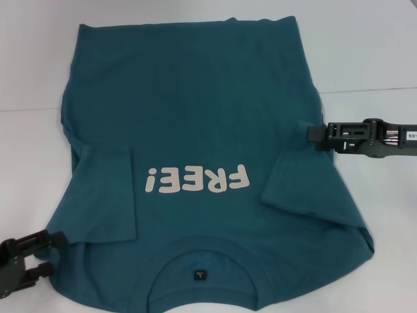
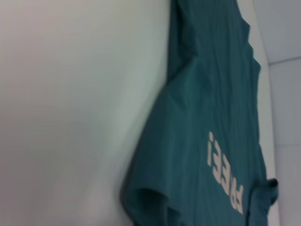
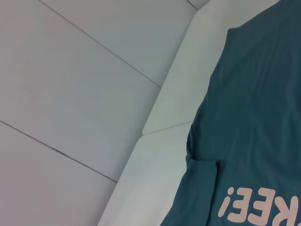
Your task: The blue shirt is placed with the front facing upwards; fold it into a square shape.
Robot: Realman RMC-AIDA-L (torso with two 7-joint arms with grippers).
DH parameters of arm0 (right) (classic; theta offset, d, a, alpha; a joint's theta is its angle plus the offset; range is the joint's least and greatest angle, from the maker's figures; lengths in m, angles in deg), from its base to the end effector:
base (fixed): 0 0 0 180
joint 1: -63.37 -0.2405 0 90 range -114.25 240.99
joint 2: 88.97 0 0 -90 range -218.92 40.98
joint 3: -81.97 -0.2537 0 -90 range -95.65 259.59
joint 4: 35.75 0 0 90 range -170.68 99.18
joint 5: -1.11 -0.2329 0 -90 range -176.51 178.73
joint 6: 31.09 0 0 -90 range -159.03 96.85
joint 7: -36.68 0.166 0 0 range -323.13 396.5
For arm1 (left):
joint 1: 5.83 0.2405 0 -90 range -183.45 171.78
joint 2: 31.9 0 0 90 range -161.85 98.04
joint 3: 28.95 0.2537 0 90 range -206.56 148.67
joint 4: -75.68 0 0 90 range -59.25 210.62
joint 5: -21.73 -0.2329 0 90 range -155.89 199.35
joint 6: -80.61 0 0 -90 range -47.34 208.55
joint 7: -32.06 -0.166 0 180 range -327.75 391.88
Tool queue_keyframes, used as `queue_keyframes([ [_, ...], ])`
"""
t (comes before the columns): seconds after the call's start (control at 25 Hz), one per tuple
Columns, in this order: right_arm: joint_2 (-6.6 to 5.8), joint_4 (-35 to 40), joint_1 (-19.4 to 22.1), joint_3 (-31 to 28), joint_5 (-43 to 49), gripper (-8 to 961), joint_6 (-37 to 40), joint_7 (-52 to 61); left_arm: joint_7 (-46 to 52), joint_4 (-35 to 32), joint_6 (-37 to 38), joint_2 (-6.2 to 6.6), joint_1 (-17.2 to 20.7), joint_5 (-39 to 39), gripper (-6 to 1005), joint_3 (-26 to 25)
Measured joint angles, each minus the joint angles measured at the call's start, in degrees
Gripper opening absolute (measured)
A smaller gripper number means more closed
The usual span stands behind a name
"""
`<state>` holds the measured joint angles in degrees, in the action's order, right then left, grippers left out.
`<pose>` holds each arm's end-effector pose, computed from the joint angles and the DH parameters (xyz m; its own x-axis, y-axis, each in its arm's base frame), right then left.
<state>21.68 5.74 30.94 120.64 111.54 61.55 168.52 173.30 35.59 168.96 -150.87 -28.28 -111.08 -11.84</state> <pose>0.2591 0.3867 0.0645 0.2383 -0.8238 -0.5144 -0.8934 -0.3937 0.2165 -0.3715 0.3006 0.0189 -0.3048 0.8242 0.4772 0.9404 0.1811 0.2878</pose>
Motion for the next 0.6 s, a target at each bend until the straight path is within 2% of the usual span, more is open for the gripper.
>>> queue_keyframes([
  [0.36,0.00,0.00,0.00,0.00,-0.01,629,0.00,0.01,0.23,-0.24,-3.21,-0.04,0.55,-0.80,814,-0.23],
  [0.6,0.00,0.00,0.00,0.00,0.08,629,0.00,0.14,0.30,-0.61,-2.41,0.03,0.63,-0.47,814,-0.55],
])
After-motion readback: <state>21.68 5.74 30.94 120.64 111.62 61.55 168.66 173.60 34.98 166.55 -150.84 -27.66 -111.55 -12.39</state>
